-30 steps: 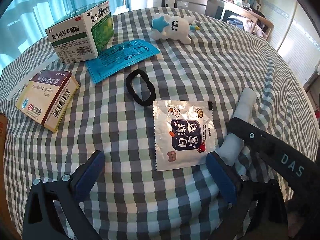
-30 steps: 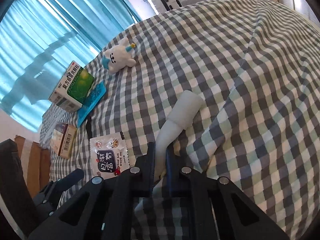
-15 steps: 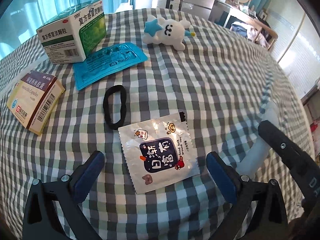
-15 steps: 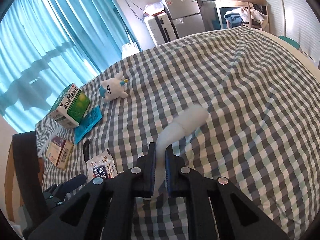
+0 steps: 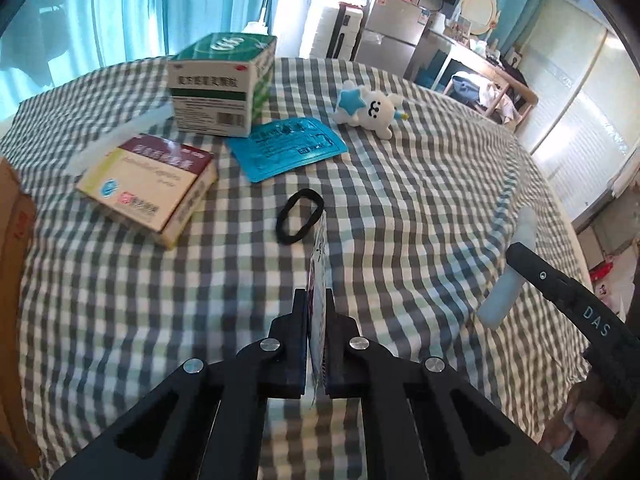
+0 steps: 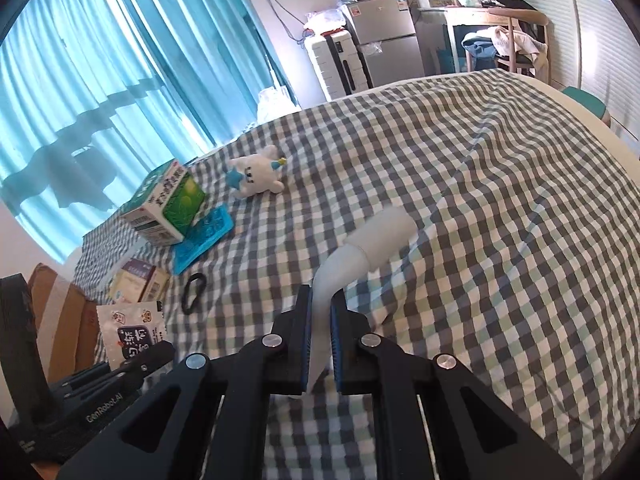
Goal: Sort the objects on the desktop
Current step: 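Carry the white tube and snack packet with both tools over the box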
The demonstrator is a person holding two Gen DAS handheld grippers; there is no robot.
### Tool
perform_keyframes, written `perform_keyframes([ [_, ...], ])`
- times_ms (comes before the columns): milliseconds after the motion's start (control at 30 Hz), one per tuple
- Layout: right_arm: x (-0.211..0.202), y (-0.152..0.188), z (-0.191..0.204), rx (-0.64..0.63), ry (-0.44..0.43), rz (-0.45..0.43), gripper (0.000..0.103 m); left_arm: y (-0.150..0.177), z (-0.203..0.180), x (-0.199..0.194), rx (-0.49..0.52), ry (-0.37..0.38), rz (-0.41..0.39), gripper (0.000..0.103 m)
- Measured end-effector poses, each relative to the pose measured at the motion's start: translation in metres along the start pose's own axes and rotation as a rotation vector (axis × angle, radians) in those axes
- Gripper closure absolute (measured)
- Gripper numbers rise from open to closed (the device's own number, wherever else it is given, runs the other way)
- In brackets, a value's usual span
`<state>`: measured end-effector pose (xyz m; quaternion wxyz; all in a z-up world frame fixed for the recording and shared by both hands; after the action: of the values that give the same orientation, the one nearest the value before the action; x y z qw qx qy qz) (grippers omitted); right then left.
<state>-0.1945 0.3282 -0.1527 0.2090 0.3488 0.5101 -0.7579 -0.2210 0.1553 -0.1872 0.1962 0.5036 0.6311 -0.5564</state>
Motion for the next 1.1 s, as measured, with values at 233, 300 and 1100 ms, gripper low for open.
perform_keyframes([
  [233, -0.049, 0.010, 0.024, -0.061, -0.041, -0.029, 0.095, 0.010, 0.003, -0.053, 0.002, -0.004, -0.056, 0.098],
  [300, -0.064, 0.014, 0.034, -0.085, -0.057, -0.034, 0.095, 0.014, 0.004, -0.069, -0.003, 0.000, -0.065, 0.098],
  [1100, -0.187, 0.050, 0.222, -0.412, -0.307, -0.135, 0.095, 0.031, 0.063, -0.244, -0.090, -0.050, -0.338, 0.097],
])
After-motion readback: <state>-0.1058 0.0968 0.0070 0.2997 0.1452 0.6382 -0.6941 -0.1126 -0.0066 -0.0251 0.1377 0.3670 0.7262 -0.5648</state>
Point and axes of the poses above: each gripper's, at about its wrist camera, not at the fingertips, and x roughly the way its jaws point, z to its left, y to its underside, the point moved 2 cm from there along x, roughly the way its jaws point, and after that the axes turned 7 degrees about y, right-handed, at the moved point
